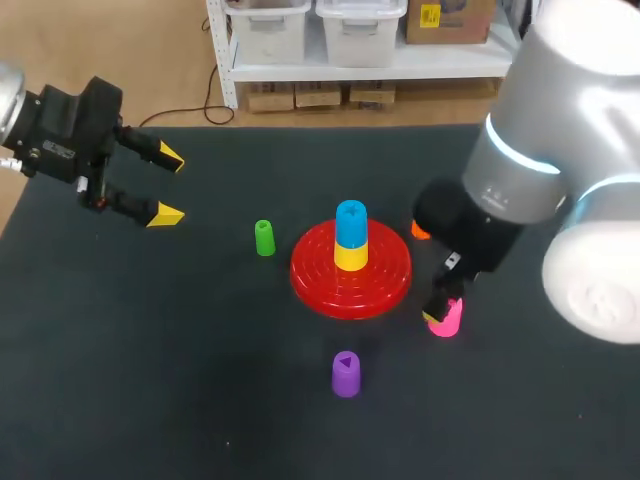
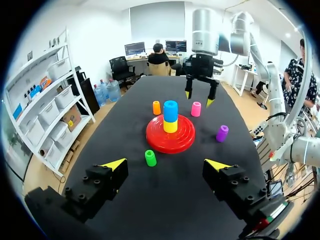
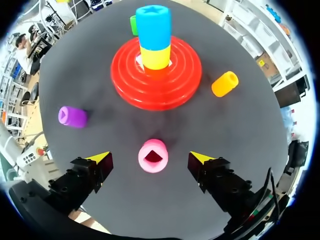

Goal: Pick up and stack the cylinders on the red base in this order: pink,purple,orange,green

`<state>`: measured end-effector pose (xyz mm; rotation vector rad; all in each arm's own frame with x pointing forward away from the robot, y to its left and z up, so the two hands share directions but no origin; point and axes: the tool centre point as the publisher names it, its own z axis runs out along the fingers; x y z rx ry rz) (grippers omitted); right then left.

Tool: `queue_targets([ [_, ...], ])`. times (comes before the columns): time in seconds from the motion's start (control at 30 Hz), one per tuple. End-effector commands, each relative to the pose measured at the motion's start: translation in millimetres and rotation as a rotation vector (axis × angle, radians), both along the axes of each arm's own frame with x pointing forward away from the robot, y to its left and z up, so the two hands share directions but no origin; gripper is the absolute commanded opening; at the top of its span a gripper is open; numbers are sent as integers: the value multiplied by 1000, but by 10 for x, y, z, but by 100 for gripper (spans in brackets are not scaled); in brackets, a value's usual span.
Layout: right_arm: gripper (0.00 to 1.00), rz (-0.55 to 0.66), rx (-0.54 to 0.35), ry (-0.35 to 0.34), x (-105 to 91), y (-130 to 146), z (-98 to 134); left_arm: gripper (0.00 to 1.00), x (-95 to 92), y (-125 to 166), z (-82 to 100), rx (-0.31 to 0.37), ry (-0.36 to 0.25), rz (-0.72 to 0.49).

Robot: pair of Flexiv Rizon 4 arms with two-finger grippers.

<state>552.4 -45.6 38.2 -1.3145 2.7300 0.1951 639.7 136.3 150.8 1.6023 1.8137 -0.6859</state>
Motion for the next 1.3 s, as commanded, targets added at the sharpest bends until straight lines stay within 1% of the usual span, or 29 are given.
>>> queue_targets([
  [0.03,100,-12,-28,-9,43,56,-145,100,-8,2,-7,-1,-3,1],
  [0.2,100,-15,-66,4,85,51,-280,100,-8,2,-7,-1,-3,1],
  [0.33,100,-20,-83,6,92,50,-279,100,-8,2,-7,-1,-3,1],
  [0.57,100,-42,-75,-8,105,16,-228,100,-8,2,-7,-1,-3,1],
  [0.63,100,-46,-79,-3,94,1,-223,100,-8,2,-7,-1,-3,1],
  [0.97,100,-60,-92,11,85,-57,-270,100,-8,2,-7,-1,-3,1],
  [1.17,100,-65,-85,18,100,-63,-290,100,-8,2,-7,-1,-3,1],
  [1.2,73,-67,-84,18,100,-63,-287,100,-8,2,-7,-1,-3,1],
  [1.23,33,-69,-84,18,106,-63,-291,100,-8,2,-7,-1,-3,1],
  [1.27,0,-70,-84,18,109,-62,-294,100,-8,2,-7,-1,-3,1],
  [1.3,0,-70,-85,19,109,-61,-295,100,-8,2,-7,-1,-3,1],
])
